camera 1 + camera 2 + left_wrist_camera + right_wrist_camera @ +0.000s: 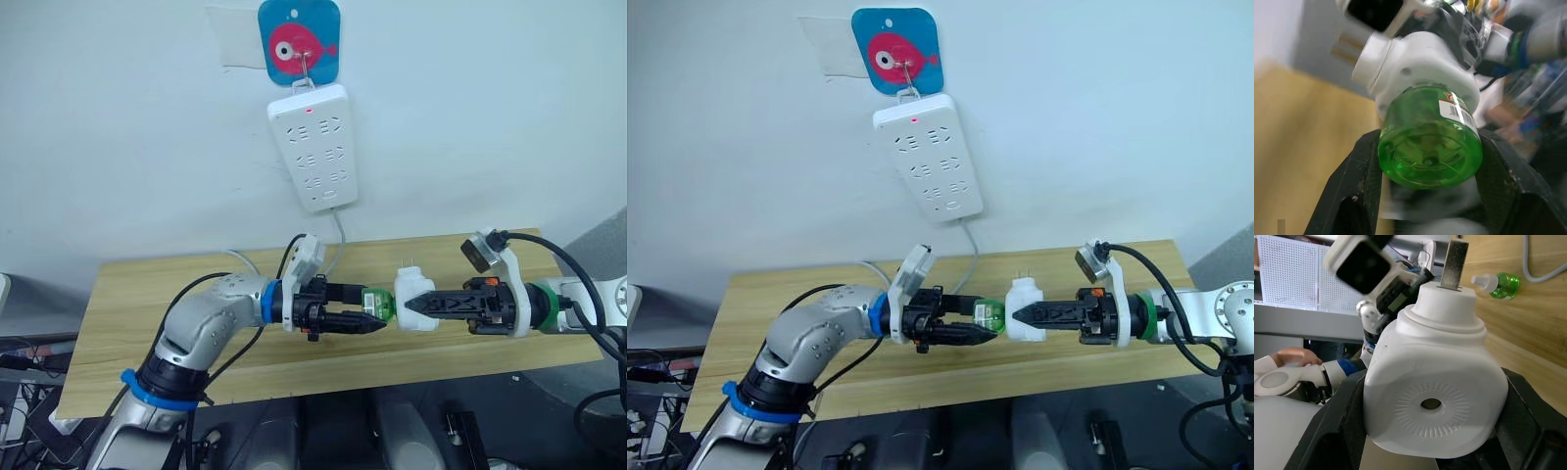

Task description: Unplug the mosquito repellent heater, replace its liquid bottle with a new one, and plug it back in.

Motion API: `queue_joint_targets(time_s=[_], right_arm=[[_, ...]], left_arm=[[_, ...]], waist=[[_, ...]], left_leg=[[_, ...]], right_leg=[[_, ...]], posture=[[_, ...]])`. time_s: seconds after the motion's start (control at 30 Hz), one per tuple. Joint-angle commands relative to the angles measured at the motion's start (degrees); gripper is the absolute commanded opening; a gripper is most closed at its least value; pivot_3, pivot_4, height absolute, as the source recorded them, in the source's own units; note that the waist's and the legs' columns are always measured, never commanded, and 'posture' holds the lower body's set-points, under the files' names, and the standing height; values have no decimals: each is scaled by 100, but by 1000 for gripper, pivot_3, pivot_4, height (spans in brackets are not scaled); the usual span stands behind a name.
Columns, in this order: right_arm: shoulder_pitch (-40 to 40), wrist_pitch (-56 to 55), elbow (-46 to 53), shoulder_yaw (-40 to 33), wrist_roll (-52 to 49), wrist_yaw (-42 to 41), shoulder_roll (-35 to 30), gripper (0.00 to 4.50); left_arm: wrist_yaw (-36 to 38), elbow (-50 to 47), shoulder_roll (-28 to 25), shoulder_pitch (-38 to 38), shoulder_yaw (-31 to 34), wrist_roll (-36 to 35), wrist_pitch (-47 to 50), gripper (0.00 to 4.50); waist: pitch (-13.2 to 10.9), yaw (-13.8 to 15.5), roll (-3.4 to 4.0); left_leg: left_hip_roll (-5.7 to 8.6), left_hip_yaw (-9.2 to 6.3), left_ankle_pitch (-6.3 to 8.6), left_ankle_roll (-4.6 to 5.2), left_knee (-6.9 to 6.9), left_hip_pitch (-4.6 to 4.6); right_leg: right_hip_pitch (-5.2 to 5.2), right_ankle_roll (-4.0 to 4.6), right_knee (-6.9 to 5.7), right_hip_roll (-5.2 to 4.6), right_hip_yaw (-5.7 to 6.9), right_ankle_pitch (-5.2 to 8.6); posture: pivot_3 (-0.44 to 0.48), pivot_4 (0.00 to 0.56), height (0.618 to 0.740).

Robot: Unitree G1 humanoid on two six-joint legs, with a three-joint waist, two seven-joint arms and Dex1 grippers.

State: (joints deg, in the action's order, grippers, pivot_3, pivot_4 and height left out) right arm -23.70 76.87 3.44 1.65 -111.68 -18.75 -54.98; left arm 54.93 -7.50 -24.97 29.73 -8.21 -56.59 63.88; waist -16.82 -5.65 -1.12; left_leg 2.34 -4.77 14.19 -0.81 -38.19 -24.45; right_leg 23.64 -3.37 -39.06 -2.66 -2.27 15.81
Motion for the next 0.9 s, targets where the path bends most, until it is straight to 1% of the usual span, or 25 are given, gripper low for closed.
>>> queue_joint_targets(time_s=[0.03, 0.1, 0.17, 0.23, 0.33, 0.37, 0.43, 0.5, 0.57, 0.67, 0.77, 0.87, 0.9], right_arm=[[-53, 45, 143, 16, -15, -77, -90, 3063], [-85, 13, 95, 70, -50, -65, -71, 3063], [-90, 47, 113, 102, 10, -135, -78, 3063], [-94, 40, 115, 132, 0, -149, -97, 3063], [-119, 18, 80, 158, -45, -122, -104, 3063], [-117, 21, 71, 154, -41, -125, -106, 3063], [-91, -1, 21, 149, -100, -111, -108, 3063], [-78, -9, -48, 127, -130, -133, -80, 3063], [-100, -18, -178, 114, -132, -146, -10, 3063], [-138, 2, -355, 114, -132, -140, 33, 3063], [-101, 72, -530, 90, -132, -169, -25, 3063], [-78, 179, -742, 62, -67, -241, -88, 3063], [-82, 209, -787, 58, -30, -263, -87, 3063]], left_arm=[[-1169, 1266, 360, 437, 1005, -1005, 1857, 2276], [-1230, 1620, 447, 622, 1168, -1237, 2450, 2276], [-1342, 1850, 479, 722, 1187, -1404, 2789, 2276], [-1419, 1843, 468, 750, 1074, -1531, 2862, 2276], [-1532, 1665, 584, 738, 1157, -1467, 2860, 2276], [-1550, 1617, 616, 725, 1188, -1432, 2800, 2836], [-1749, 1573, 724, 670, 1260, -1262, 2559, 3278], [-1869, 1490, 825, 599, 1354, -1168, 2374, 3900], [-1772, 1205, 801, 488, 1325, -1140, 2241, 4470], [-1608, 771, 690, 387, 1243, -1029, 1981, 4489], [-1272, 117, 484, 256, 1145, -740, 1287, 4489], [-794, -732, 143, 162, 1186, -533, 551, 4489], [-547, -1036, -29, 68, 1113, -365, 233, 4489]], waist=[[0, 1, -1], [-1, -3, -2], [-1, -11, -2], [-1, -30, -2], [-1, -22, -2], [-1, -15, -1], [-1, 0, -1], [-1, 15, -2], [-1, 16, -2], [-1, 24, -2], [-1, 37, -1], [-1, 54, -2], [-1, 55, -2]], left_leg=[[0, 0, 0, 0, -3, 0], [0, 0, 1, 1, -4, 0], [-2, 0, 0, 1, -2, 0], [-4, 3, 0, 0, -1, 0], [-4, 3, -1, -1, -3, 0], [-4, 4, -1, -1, -4, 0], [-3, 5, -1, -1, -6, 0], [-2, 5, -1, -1, -5, 0], [-2, 7, 0, -1, -4, 0], [-2, 10, -1, -1, -3, 0], [-2, 12, -1, -1, -3, 0], [-2, 13, -1, -1, -3, 1], [-2, 14, 0, -1, -1, 1]], right_leg=[[0, -1, 0, 4, 0, 0], [-1, -1, 0, 7, 1, 0], [0, -1, 0, 8, 0, 0], [2, 0, -1, 7, -5, -1], [2, 1, -1, -6, -7, -1], [2, 1, -1, -14, -7, -1], [2, 1, -1, -16, -6, -1], [2, 1, 0, -18, -6, -1], [2, 1, 2, -20, -7, -1], [2, 1, 2, -22, -8, -1], [2, 1, 1, -23, -9, -2], [2, 1, 2, -23, -10, -2], [2, 1, 3, -23, -11, -2]], posture=[[-146, 267, 740], [-147, 271, 740], [-147, 271, 740], [-151, 273, 740], [-153, 274, 740], [-153, 274, 740], [-153, 274, 740], [-153, 274, 740], [-153, 274, 740], [-153, 274, 740], [-142, 275, 740], [-134, 278, 740], [-134, 278, 740]])
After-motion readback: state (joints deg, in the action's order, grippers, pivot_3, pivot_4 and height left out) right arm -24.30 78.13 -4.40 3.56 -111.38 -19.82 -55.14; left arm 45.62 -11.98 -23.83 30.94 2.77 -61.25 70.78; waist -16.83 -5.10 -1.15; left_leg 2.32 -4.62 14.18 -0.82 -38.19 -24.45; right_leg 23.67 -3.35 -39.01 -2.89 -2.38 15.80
